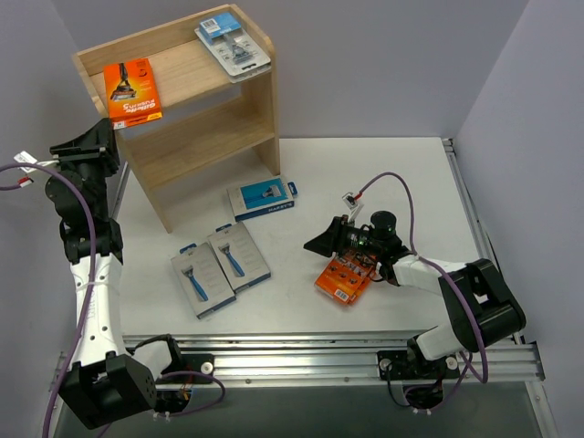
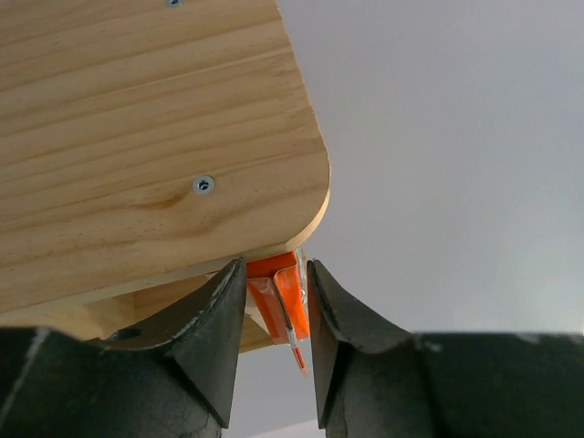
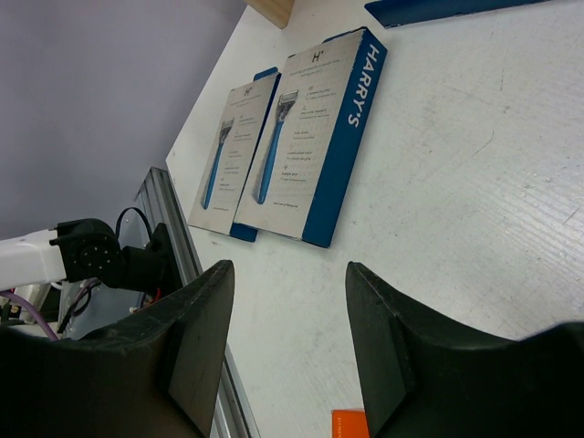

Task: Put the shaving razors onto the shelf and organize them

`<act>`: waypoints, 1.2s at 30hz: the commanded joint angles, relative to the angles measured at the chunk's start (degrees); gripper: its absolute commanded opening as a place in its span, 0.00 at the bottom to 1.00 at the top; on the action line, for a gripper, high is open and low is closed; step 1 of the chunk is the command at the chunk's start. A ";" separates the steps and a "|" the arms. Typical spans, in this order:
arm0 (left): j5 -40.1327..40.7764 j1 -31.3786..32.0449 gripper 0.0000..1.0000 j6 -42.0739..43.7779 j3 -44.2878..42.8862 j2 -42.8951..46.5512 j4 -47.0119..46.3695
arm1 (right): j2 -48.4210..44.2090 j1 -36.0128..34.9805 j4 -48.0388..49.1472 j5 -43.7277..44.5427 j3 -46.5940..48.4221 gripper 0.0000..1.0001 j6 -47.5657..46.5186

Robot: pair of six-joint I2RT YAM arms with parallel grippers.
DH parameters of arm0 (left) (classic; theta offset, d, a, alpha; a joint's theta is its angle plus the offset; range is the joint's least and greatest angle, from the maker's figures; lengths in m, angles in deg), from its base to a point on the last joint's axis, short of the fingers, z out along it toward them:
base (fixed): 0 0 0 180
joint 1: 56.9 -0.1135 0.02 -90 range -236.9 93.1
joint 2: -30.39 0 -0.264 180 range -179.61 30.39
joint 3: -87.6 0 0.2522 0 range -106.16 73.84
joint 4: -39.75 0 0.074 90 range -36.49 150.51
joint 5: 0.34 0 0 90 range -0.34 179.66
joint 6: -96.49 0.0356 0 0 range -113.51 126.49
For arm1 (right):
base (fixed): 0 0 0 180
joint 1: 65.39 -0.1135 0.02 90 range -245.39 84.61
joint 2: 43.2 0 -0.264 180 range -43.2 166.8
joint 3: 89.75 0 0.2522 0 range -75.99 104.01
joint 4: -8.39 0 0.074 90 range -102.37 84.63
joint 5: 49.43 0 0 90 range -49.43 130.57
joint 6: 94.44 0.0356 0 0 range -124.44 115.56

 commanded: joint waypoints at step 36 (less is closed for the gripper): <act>6.24 6.90 0.79 37.38 13.44 21.40 26.29 | -5.17 -1.12 -36.01 28.33 18.26 0.61 -7.09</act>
